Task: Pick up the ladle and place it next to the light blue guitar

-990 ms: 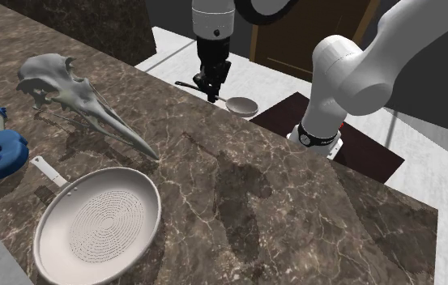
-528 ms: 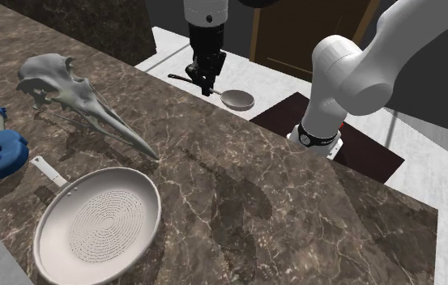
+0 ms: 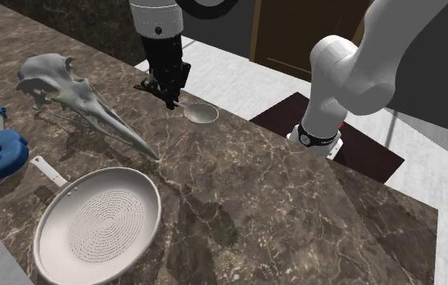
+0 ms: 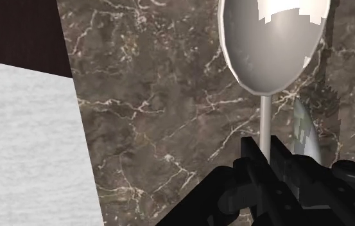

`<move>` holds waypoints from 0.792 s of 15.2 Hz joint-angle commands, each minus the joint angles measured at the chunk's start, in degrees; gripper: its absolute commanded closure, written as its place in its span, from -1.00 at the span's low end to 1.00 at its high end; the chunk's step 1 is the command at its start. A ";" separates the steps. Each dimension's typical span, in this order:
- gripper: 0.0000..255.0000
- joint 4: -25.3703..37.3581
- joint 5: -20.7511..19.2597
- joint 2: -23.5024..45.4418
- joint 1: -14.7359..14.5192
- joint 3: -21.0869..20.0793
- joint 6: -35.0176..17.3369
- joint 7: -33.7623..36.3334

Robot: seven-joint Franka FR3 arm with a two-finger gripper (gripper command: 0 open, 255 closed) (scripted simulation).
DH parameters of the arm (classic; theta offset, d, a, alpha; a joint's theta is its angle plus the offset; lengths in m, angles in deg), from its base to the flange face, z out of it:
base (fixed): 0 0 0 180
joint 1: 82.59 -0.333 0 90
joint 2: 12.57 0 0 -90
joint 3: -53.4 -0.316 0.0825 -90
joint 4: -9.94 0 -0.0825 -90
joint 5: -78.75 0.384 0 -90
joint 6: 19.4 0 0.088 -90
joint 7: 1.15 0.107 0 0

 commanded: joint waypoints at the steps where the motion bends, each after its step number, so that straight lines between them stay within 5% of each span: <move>1: 1.00 4.10 0.61 4.48 -0.73 -0.69 -0.44 0.98; 12: 1.00 30.34 1.50 27.60 -3.49 -3.62 2.23 6.38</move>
